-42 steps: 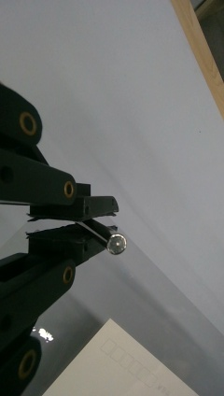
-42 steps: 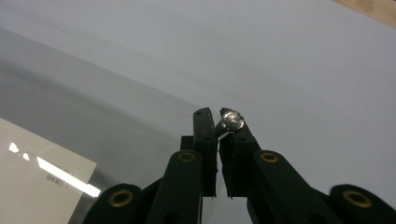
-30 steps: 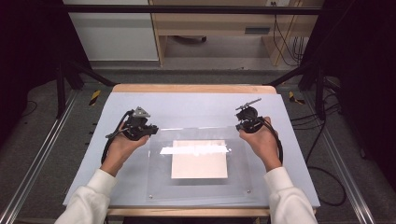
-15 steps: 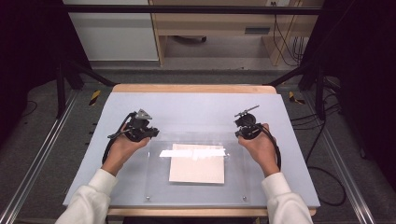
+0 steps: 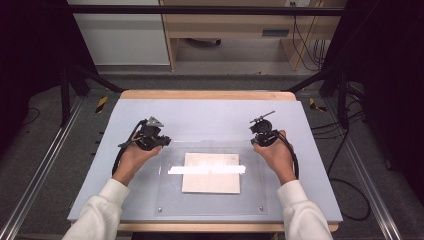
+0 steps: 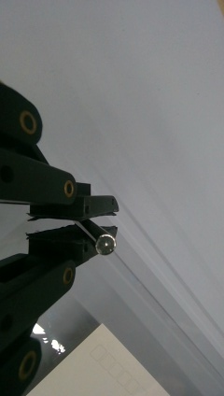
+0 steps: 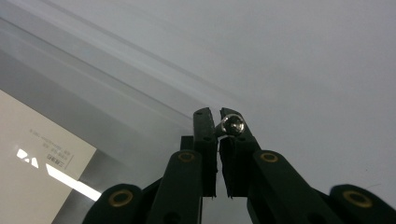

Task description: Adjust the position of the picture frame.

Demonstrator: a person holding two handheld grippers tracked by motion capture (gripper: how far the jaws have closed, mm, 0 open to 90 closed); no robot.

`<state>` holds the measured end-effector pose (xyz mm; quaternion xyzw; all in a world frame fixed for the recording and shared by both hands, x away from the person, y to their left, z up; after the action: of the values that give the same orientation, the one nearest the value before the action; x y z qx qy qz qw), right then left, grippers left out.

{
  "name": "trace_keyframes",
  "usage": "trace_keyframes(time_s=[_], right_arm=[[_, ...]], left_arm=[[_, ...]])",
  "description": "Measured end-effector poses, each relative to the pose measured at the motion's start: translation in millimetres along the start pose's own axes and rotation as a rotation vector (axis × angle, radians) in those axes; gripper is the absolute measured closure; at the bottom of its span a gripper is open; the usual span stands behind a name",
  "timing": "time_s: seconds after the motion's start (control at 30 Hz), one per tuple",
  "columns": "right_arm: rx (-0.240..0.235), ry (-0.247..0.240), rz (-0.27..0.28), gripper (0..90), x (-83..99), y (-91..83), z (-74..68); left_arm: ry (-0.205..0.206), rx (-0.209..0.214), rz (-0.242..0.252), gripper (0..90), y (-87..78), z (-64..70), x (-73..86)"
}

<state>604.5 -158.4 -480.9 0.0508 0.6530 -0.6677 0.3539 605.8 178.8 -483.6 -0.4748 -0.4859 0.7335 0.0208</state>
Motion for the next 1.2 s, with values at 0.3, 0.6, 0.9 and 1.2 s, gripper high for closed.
trace_keyframes(time_s=[0.3, 0.6, 0.9, 1.2], right_arm=[[-0.008, 0.029, -0.004, 85.7, 8.7, 8.2, 3.0], [-0.018, 0.04, -0.015, 85.7, 14.5, 16.0, 2.9], [-0.023, 0.054, -0.007, 85.6, 18.5, 20.8, 2.6], [-0.024, 0.058, 0.03, 81.5, 20.8, 20.2, 4.2]], left_arm=[[-0.01, 0.0, -0.008, 83.7, 12.3, -1.5, 1.1], [-0.024, 0.007, -0.025, 84.1, 21.8, -2.2, 4.7], [-0.04, -0.004, -0.033, 84.2, 26.3, -2.0, 7.3], [-0.045, -0.043, -0.012, 80.4, 23.1, -1.8, 7.2]])
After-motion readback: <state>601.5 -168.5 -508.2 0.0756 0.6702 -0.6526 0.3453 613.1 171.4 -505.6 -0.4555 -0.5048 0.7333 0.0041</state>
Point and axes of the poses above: each handheld gripper's, and its own axes: y roughly forward along the jaws, x roughly out of its underside, z roughly to its right, the point moved 7 cm from there along y, roughly forward along the jaws, and after that the axes turned 6 degrees about x, right-handed, at the moved point
